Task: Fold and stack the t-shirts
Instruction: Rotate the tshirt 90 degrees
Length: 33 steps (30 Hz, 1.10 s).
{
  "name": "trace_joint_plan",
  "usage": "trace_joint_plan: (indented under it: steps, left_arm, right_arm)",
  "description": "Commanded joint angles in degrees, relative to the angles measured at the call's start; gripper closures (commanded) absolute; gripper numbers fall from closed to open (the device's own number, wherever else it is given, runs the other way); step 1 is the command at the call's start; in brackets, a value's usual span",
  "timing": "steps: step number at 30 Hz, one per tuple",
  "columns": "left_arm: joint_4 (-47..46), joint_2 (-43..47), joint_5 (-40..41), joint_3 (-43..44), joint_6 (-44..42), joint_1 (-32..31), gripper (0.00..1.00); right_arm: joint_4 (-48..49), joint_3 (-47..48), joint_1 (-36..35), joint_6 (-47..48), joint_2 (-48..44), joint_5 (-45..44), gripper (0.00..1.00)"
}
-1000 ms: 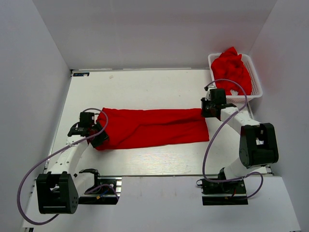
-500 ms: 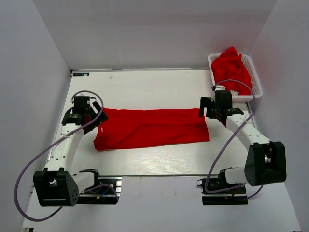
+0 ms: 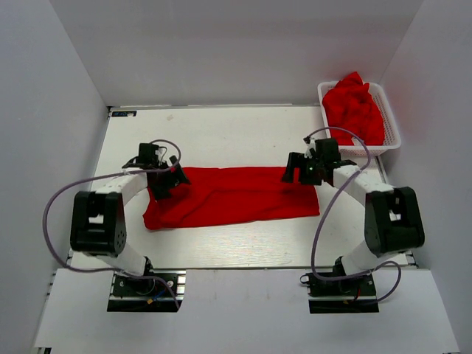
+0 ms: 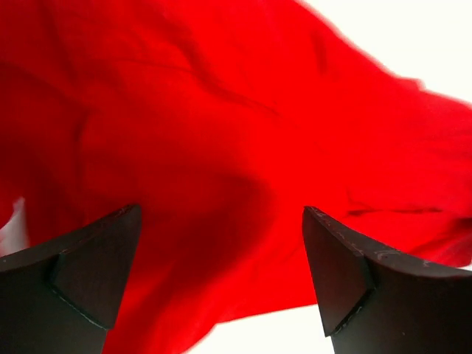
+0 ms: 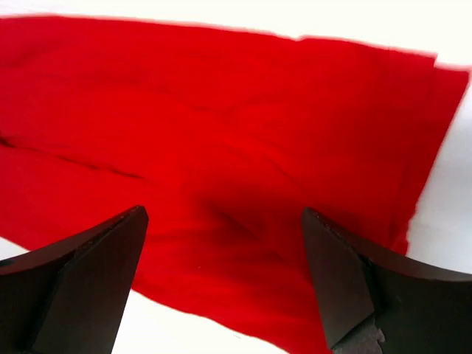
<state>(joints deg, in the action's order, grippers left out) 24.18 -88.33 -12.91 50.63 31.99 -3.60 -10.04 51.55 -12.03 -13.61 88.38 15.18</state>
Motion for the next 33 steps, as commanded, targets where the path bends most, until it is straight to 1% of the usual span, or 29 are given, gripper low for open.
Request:
trace_joint_plan:
  steps: [1, 3, 6, 7, 8, 9, 10, 11, 12, 13, 14, 15, 16, 17, 18, 19, 20, 21, 22, 23, 25, 26, 28, 29, 33]
  left_arm:
    - [-2.2, -4.4, -0.2, 3.7, -0.5, -0.7, 0.00]
    - [-0.2, -8.8, 2.3, 5.7, -0.5, -0.7, 0.00]
    - [1.4, -13.7, 6.0, 10.3, -0.5, -0.7, 0.00]
    - [1.4, -15.5, 6.7, 14.1, -0.5, -0.7, 0.00]
    - [2.0, -19.7, 6.7, 16.3, -0.5, -0.7, 0.00]
    - [2.7, -22.2, 8.3, 18.8, -0.5, -0.7, 0.00]
    - [2.7, -24.8, 8.3, 24.3, -0.5, -0.7, 0.00]
    - [2.7, -27.8, 8.3, 27.5, -0.5, -0.7, 0.00]
    - [2.7, -34.6, 7.6, 31.0, -0.5, -1.2, 0.00]
    - [3.8, -38.6, 6.3, 39.8, -1.3, -1.2, 0.00]
    - [3.8, -42.6, 4.6, 44.5, -1.3, -1.8, 0.00]
    - [3.1, -46.5, -0.1, 49.1, -1.9, -1.8, 0.00]
    - [-0.4, -53.7, -2.7, 57.0, -1.9, -2.6, 0.00]
    - [-2.7, -57.0, -5.6, 60.4, -1.2, -3.8, 0.00]
    - [-4.5, -60.1, -10.9, 64.0, -0.3, -4.5, 0.00]
    - [-6.3, -63.2, -12.6, 72.4, 0.3, -5.3, 0.00]
    - [-6.3, -68.8, -12.6, 77.0, 1.1, -7.2, 0.00]
    - [-5.8, -71.4, -11.6, 85.4, 1.1, -8.2, 0.00]
    - [-8.1, -73.3, -11.0, 87.9, 1.1, -9.1, 0.00]
    - [-10.4, -75.0, -10.4, 89.0, 1.7, -9.9, 0.00]
    - [-17.3, -75.1, -9.6, 86.4, 4.3, -11.9, 0.00]
    - [-21.1, -75.1, -8.6, 86.4, 5.0, -12.4, 0.00]
    - [-22.5, -78.2, -6.2, 89.4, 5.0, -14.2, 0.00]
    - [-22.5, -80.0, -5.5, 92.0, 4.5, -14.8, 0.00]
    - [-27.4, -80.1, -3.2, 90.4, 6.2, -16.1, 0.00]
  right_arm:
    - [0.6, 1.3, 0.3, -3.1, 2.6, 0.7, 0.10]
    - [-0.4, 0.7, 0.3, -4.1, 4.1, -2.9, 0.10]
    - [-3.5, -0.1, 0.2, -5.0, 5.9, -5.1, 0.10]
    - [-4.5, -0.7, -0.2, -5.2, 6.5, -4.6, 0.10]
    - [-4.5, -1.4, -0.4, -5.6, 6.5, -4.4, 0.10]
    - [-3.2, -2.2, -0.6, -6.2, 6.6, -2.0, 0.10]
    - [-2.6, -5.6, -1.2, -6.3, 6.3, -1.2, 0.10]
    - [-2.3, -6.5, -1.5, -6.5, 6.1, -0.7, 0.10]
    - [-2.3, -7.9, -2.1, -6.4, 5.8, 2.1, 0.10]
    - [-2.5, -9.0, -4.8, -5.0, 5.2, 2.5, 0.10]
    - [-2.5, -9.8, -6.3, -4.3, 5.0, 2.6, 0.10]
    - [-3.0, -9.6, -9.3, -2.3, 4.9, 3.6, 0.10]
    - [-4.1, -8.9, -12.5, 0.0, 5.5, 5.3, 0.10]
    - [-4.7, -7.7, -13.9, 1.1, 6.4, 6.0, 0.10]
    - [-5.2, -7.2, -17.5, 4.2, 7.7, 8.1, 0.10]
    - [-6.4, -6.2, -19.3, 5.2, 8.2, 8.5, 0.10]
    - [-6.7, -3.2, -24.3, 8.4, 10.0, 9.2, 0.10]
    - [-6.9, -2.2, -25.9, 9.5, 11.9, 10.0, 0.10]
    - [-7.4, 0.2, -27.3, 10.3, 12.9, 10.5, 0.10]
    - [-7.6, 2.7, -31.3, 13.3, 15.8, 13.3, 0.10]
    - [-7.3, 6.4, -33.8, 15.8, 17.8, 14.7, 0.10]
    - [-7.3, 8.6, -37.3, 17.6, 19.8, 17.9, 0.10]
    - [-6.2, 12.1, -40.2, 18.3, 22.4, 19.3, 0.10]
    - [-8.0, 16.9, -42.2, 20.4, 25.0, 18.5, 0.10]
    - [-8.5, 19.6, -46.2, 21.3, 26.5, 15.3, 0.10]
